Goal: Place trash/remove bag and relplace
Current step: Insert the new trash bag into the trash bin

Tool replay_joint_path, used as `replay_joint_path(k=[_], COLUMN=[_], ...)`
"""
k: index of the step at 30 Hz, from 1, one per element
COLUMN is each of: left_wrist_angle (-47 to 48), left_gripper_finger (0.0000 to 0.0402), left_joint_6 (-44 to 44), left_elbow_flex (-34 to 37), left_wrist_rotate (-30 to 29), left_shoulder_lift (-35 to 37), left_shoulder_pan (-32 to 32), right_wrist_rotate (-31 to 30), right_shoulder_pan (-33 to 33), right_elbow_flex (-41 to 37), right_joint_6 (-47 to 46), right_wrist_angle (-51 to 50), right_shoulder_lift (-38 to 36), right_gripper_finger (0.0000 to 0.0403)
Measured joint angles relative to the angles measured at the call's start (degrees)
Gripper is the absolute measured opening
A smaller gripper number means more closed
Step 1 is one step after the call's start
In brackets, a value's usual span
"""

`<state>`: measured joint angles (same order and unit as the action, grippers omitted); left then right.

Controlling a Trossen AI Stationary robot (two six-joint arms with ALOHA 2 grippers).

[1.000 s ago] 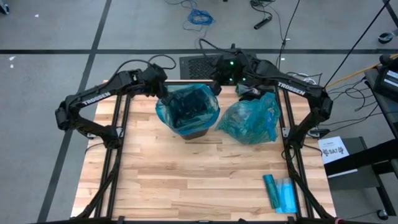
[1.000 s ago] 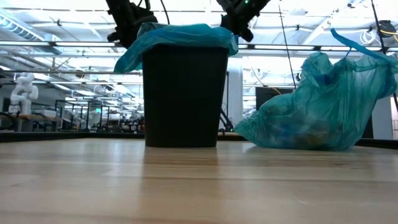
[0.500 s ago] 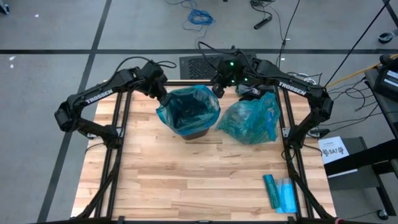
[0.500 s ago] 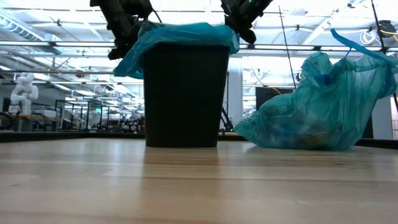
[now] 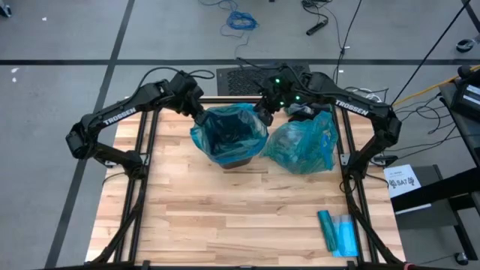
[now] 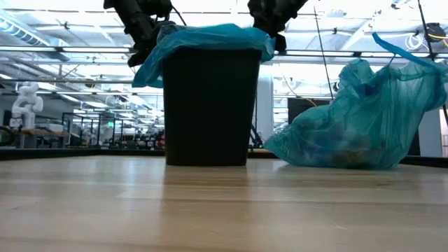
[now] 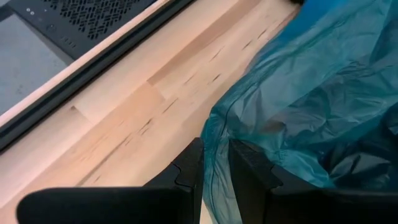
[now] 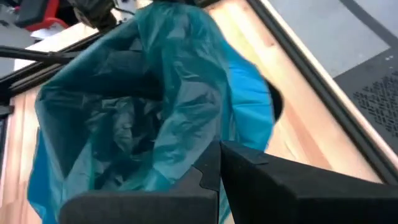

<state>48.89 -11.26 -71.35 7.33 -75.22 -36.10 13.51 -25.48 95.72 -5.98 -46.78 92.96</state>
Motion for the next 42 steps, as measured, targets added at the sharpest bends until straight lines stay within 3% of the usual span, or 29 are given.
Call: replay_joint_path(k=[5, 10, 17, 25, 42], left_wrist_angle=[-0.6, -0.6, -0.5, 0.4, 0.9], left_gripper_finger=[0.0072, 0.0072, 0.0072, 0.0072, 0.0072], left_joint_6=[0.1, 0.1, 0.2, 1.6, 1.1], left_elbow_flex=[0.0, 0.0, 0.0, 0.0, 0.0], left_wrist_rotate=[0.0, 0.0, 0.2, 2.7, 3.2], left_shoulder_lift=[0.0, 0.0, 0.0, 0.0, 1.5], left_shoulder_pan=[0.0, 0.0, 0.0, 0.0, 0.0], right_wrist_rotate=[-0.2, -6.0, -7.5, -0.1, -2.6], right_shoulder_pan=[0.0, 0.1, -2.4, -3.2, -3.0], right_elbow_flex=[0.0, 0.0, 0.0, 0.0, 0.0], right_joint_6=[0.3, 0.4, 0.6, -0.5, -3.4], right_wrist_angle=[-2.7, -1.3, 0.5, 0.4, -7.6], right_shoulder_lift=[2.4, 4.6, 7.4, 12.0, 8.4], right_gripper_finger=[0.0000, 0.0000, 0.0000, 0.0000, 0.0000])
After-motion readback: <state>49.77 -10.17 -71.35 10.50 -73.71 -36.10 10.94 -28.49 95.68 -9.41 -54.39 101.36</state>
